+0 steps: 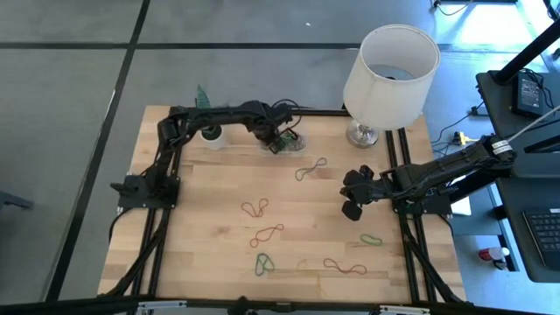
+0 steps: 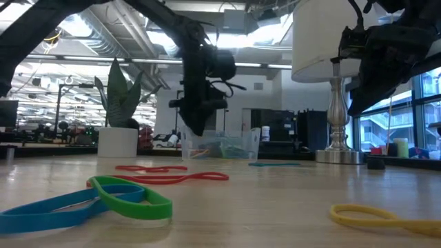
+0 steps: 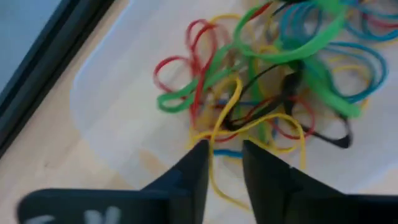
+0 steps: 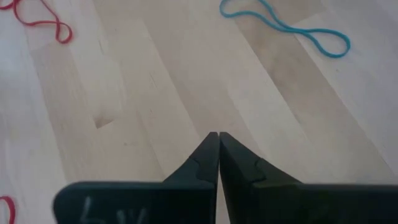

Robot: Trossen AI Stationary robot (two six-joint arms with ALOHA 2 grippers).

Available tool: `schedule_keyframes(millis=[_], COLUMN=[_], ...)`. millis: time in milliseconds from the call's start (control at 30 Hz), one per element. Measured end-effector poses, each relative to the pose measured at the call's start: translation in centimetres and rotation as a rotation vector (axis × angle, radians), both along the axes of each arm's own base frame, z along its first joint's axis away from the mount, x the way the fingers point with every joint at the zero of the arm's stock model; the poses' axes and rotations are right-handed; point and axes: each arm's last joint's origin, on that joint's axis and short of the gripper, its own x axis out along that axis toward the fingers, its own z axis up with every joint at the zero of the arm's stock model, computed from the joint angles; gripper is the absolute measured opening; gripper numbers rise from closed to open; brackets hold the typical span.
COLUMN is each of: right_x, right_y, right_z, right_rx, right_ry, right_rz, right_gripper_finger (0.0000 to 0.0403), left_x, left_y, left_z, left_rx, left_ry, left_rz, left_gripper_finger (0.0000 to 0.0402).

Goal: Pick and place rubber bands into bin
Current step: Put the yellow rubber band into the transparent bin, then put the green rubber band into the transparent bin

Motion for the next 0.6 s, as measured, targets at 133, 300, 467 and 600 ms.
schedule_keyframes(millis=[133,300,467,600], right_x=[0.0,0.0,0.0,0.0], right_y=[0.0,0.0,0.0,0.0], right_z=[0.0,0.0,0.0,0.0], right_rx=[0.000,0.000,0.003,0.022], right_ry=[0.000,0.000,-0.001,-0.003], right_rz=[0.000,0.000,-0.004,-0.018], right_gripper_finger=[0.0016,0.0016,0.0017,0.0014], left_x=[-0.5,-0.6,-1.5,-2.3], left_y=[0.0,-0.1,-1.1,-3.2], left_z=[0.9,4.4,8.0,10.4], left_rx=[-0.003,0.032,0.055,0.056], left_ry=[-0.005,-0.105,-0.201,-0.259], left_rz=[0.007,0.001,0.002,-0.096], left_gripper_finger=[0.0134,0.0171,0.0180,0.0159])
